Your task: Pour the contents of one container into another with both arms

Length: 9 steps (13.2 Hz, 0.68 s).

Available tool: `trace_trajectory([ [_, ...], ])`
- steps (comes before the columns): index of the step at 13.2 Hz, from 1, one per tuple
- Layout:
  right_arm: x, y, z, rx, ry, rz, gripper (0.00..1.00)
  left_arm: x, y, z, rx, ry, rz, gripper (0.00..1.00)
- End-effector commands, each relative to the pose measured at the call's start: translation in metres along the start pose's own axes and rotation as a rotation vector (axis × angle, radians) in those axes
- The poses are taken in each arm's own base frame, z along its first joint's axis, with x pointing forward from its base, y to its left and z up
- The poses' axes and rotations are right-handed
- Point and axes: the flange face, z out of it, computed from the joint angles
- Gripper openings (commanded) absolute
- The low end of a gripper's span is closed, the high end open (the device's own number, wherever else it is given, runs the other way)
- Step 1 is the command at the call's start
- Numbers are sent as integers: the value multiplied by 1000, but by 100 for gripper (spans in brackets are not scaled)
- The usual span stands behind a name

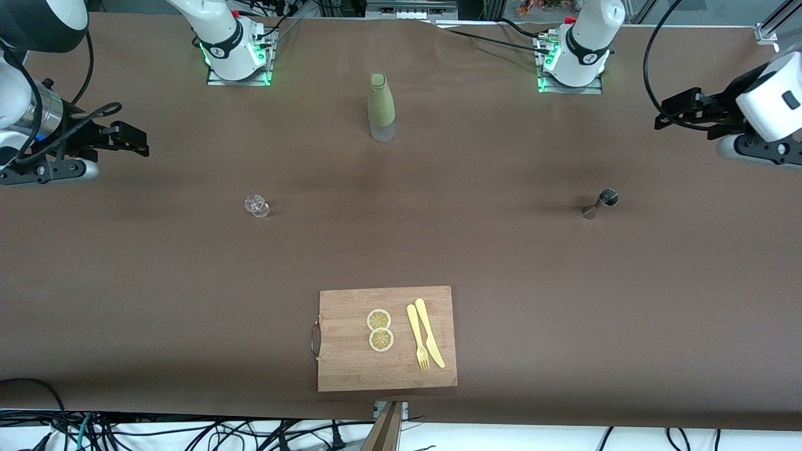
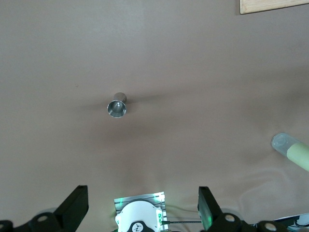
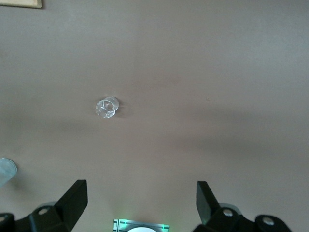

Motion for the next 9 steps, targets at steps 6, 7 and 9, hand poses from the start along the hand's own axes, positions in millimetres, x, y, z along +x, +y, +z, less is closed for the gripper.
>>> trace_trajectory([
  [6,2,21,-36,-9,98,12,100,19,-1,-9,134,98,-21,100],
  [7,2,21,-36,-2,91,15,100,19,-2,-9,134,98,-22,100],
  [9,8,22,-33,4,90,28,100,19,-1,-8,129,95,-20,100],
])
